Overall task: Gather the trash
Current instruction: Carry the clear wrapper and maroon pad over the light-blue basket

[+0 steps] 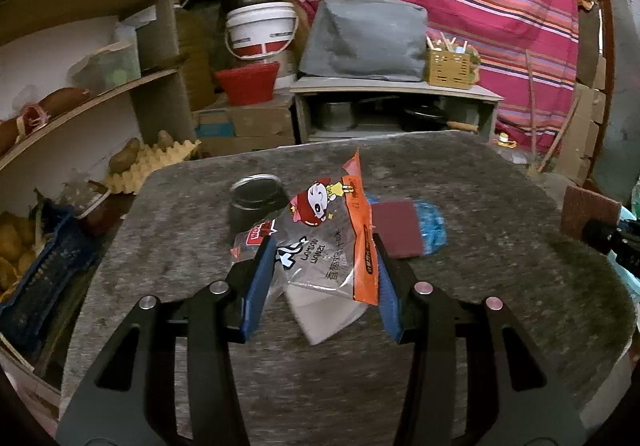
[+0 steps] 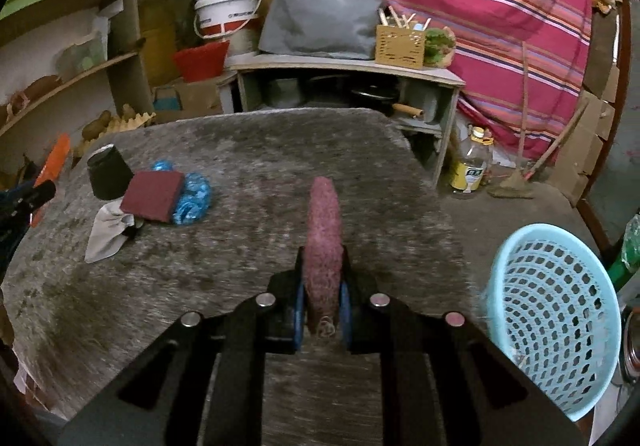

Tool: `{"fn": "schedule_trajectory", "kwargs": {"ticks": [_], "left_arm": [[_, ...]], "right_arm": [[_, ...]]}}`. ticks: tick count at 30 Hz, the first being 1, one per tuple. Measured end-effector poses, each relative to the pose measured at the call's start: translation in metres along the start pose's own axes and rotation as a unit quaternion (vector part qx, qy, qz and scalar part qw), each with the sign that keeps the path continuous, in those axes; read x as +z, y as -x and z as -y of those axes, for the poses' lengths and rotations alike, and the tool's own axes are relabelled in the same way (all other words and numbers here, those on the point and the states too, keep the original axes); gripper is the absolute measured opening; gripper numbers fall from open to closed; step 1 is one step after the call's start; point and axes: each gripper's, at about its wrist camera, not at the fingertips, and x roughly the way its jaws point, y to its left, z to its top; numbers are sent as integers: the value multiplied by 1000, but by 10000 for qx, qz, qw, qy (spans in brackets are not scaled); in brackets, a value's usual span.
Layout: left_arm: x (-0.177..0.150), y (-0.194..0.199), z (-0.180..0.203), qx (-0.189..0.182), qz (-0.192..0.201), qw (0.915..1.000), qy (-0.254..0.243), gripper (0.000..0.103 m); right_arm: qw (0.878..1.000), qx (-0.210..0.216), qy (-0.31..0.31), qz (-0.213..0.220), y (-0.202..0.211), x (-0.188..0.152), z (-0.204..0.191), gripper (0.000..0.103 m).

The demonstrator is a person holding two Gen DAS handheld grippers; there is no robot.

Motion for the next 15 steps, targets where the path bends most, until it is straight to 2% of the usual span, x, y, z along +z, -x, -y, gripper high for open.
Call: {"fn": "schedule_trajectory", "kwargs": {"ticks": [10, 15], "left_arm": [[7, -7, 54, -374, -14, 9992, -107, 46], [11, -11, 87, -597, -26, 9978, -295, 46]], "right_arm": [[9986, -215, -430, 198, 18, 0, 63, 14], [9952, -415, -823, 329, 31, -3, 107, 14]]}}
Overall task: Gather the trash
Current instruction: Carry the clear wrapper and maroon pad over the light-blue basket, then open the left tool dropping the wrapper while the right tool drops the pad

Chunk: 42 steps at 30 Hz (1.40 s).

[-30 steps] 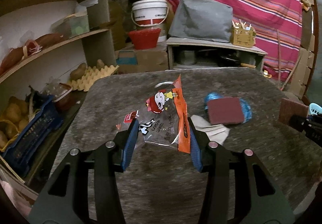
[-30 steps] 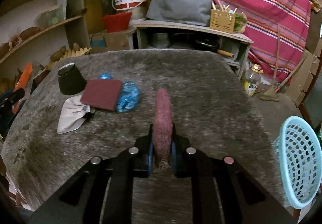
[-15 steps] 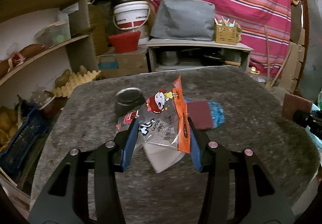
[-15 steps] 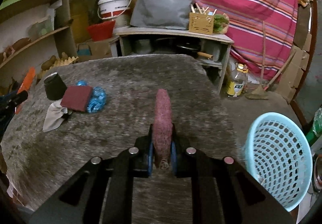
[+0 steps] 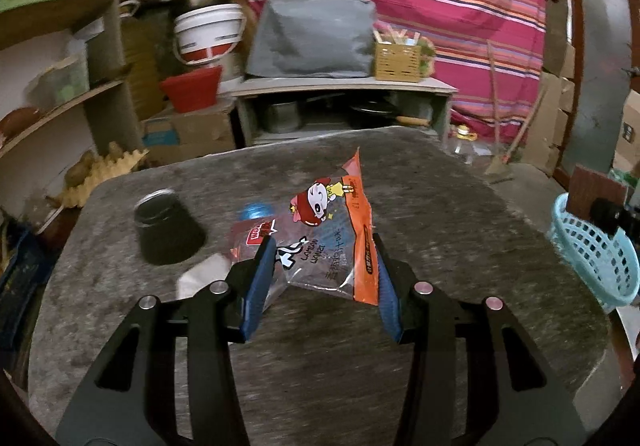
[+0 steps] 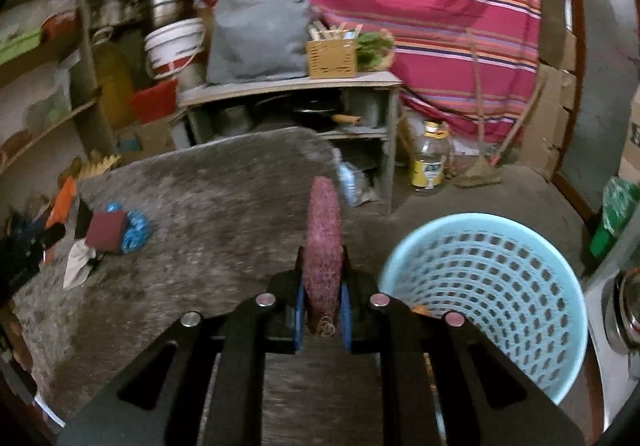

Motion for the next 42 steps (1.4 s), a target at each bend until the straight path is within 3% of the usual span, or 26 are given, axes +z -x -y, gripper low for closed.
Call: {"fn": "schedule_trajectory", "kwargs": {"ticks": [9, 17, 31, 38, 42], "left_arm": [[26, -6, 78, -470, 121, 9983, -337, 46], [49, -7, 174, -1186, 280, 9909, -566, 46], [35, -7, 317, -2081, 123, 9726, -1027, 46], [29, -23, 336, -2258, -150, 9690, -988, 51], [27, -31, 333, -2163, -224, 9716, -929, 66]], "right_arm": [[9986, -428, -250, 173, 9, 12, 64, 14], [9956, -718, -579, 176, 15, 11, 119, 14], [9918, -886, -920, -4, 18, -7, 171, 14], [9893, -896, -1147, -39, 21, -15, 191, 14], [9902, -872, -1091, -102, 16, -17, 189, 14]]}}
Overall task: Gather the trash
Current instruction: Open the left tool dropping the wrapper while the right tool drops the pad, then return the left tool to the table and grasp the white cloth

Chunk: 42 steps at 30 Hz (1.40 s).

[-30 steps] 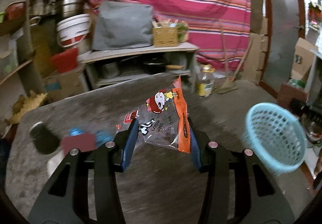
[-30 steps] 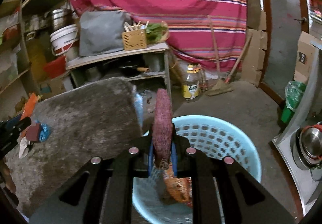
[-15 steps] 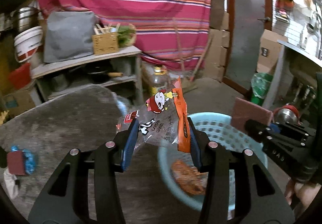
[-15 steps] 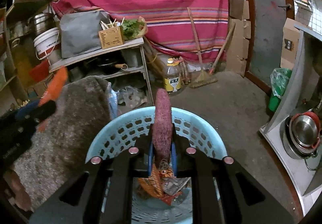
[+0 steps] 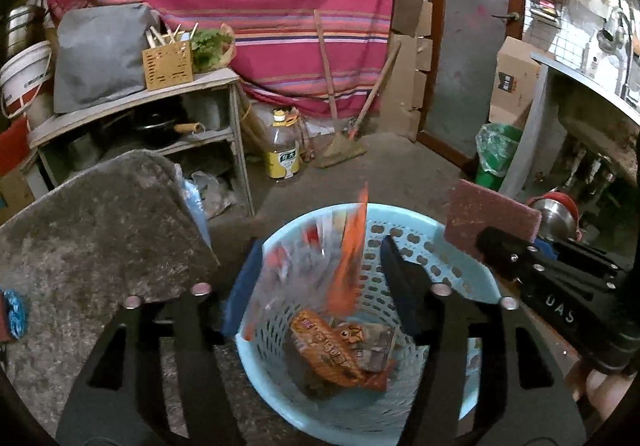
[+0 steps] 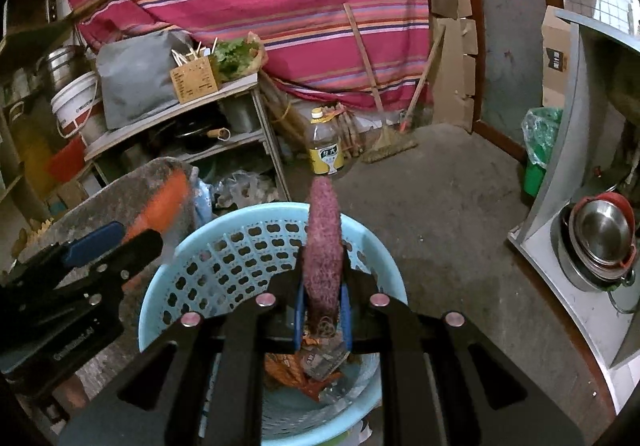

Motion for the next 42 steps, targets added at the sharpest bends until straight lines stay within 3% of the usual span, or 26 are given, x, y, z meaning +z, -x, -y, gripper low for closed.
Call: {"fn": "schedule_trajectory", "kwargs": {"ticks": [2, 6, 16, 17, 18, 19, 20, 23, 25, 28, 33, 36, 42], "left_arm": [[0, 0, -4, 63, -1, 10000, 26, 74], [-2, 8, -16, 555, 107, 9984, -5, 84], [-9, 39, -74, 1132, 247, 9928, 302, 94], [-10, 42, -79, 1179, 261, 9922, 313, 95], [-11, 46, -83, 1220, 278, 9916, 325, 95], [-13, 52, -90, 1279, 297, 9907, 344, 96], [-14, 56, -95, 1322, 312, 9901, 358, 96], [-21, 74, -116, 1474, 366, 9876, 394, 97], [-27, 86, -132, 1588, 396, 9857, 413, 97], [-36, 108, -160, 1805, 438, 9816, 449, 97], [-54, 145, -214, 2204, 597, 9720, 561, 97], [-68, 160, -251, 2553, 456, 9635, 662, 97], [-99, 167, -320, 2733, 56, 9537, 1255, 97]], "right_arm": [[10000, 17, 34, -26, -2, 0, -3, 14], [9999, 47, 96, -34, -3, 1, -10, 14], [9995, 155, 206, -171, -15, -1, -40, 16], [9995, 140, 218, -193, -17, -1, -43, 22], [9995, 52, 242, -194, -18, -2, -47, 43], [9994, -78, 281, -174, -19, -1, -51, 73], [9992, -203, 317, -137, -18, -2, -54, 80], [9988, -320, 323, -151, -17, -1, -64, 81], [9991, -324, 260, -78, -13, 0, -72, 91], [9991, -266, 334, 77, -6, 0, -94, 96], [9984, -40, 533, 162, -4, -4, -146, 98], [9978, 133, 640, 131, -6, -9, -179, 98], [9947, 317, 977, 77, -10, -23, -239, 98]]}}
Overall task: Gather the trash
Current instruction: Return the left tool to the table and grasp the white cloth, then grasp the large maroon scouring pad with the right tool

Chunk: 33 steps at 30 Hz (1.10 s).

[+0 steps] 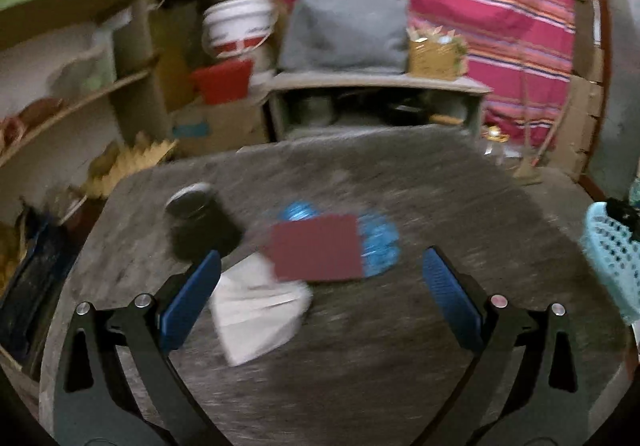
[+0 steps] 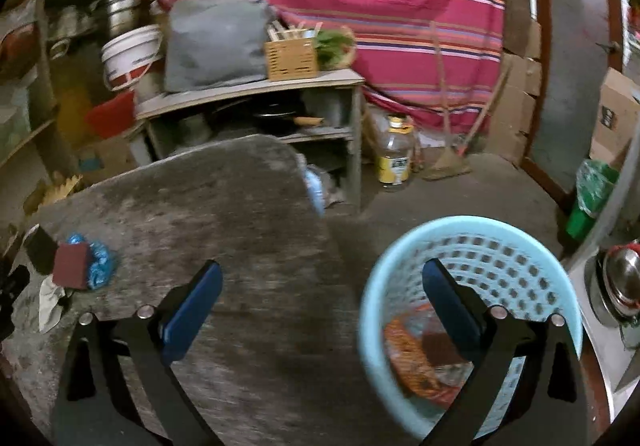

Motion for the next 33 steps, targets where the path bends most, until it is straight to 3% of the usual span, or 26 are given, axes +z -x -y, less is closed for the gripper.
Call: {"fn": "schedule_trajectory", "kwargs": {"ticks": [8, 11, 13, 15, 17, 21, 23, 29, 33], "left_arm": [[-34, -61, -50, 311, -825, 9960, 113, 97], [-39, -78, -60, 34, -1122, 9932, 308, 93], [-40, -83, -62, -186, -1236, 9914, 388, 86], [-42, -87, -61, -438, -1304, 9899, 343, 65], [-42, -85, -56, -489, -1258, 9906, 216, 59], [-42, -76, -48, -430, -1095, 9930, -58, 33], [-43, -66, -50, -481, -994, 9938, -152, 27], [-44, -28, -76, -593, -559, 9966, -139, 25], [-41, -20, -103, -420, -380, 9984, -40, 25]], "right_arm": [[9990, 361, 80, -238, -17, -2, -55, 98], [9987, 397, 159, -271, -21, -3, -69, 98], [9986, 385, 242, -282, -23, -3, -78, 98], [9982, 385, 346, -312, -26, -5, -88, 98], [9977, 393, 419, -354, -28, -7, -96, 98], [9966, 464, 548, -397, -30, -10, -111, 98], [9962, 500, 606, -373, -28, -11, -119, 98], [9946, 575, 801, -333, -23, -17, -145, 98], [9927, 658, 957, -314, -20, -22, -169, 98]]}}
